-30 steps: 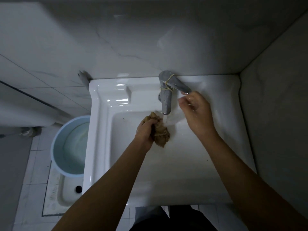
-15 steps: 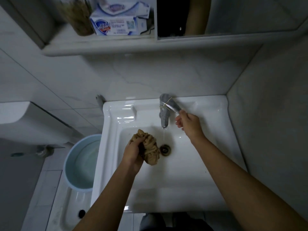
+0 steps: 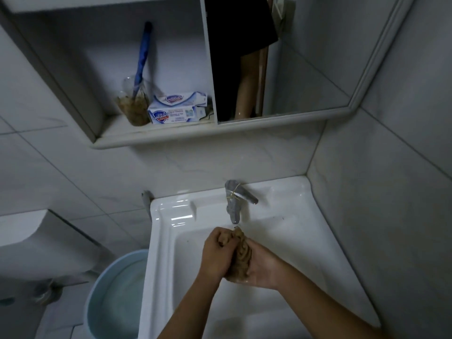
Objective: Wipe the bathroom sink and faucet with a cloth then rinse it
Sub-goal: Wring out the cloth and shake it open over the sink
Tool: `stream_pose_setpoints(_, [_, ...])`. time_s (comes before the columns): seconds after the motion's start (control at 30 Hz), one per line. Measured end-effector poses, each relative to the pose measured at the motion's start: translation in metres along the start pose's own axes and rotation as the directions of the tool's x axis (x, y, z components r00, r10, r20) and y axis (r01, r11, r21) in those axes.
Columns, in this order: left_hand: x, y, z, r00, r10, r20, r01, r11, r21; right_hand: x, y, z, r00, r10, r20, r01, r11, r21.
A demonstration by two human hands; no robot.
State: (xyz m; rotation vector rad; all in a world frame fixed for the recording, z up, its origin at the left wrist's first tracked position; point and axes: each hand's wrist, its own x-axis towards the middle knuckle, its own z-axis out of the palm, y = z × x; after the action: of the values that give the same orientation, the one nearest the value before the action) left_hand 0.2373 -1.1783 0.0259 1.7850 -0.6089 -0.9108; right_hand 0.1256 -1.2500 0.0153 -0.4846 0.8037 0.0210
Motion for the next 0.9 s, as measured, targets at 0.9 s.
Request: stream_pose_setpoints(0.9, [0.01, -0.05, -0.051, 0.834, -0.081, 0.546, -0.482, 0.376, 0.792, 0.037, 0.011, 0.035, 0.987, 0.038, -0.158, -0.152, -0.134, -0.979])
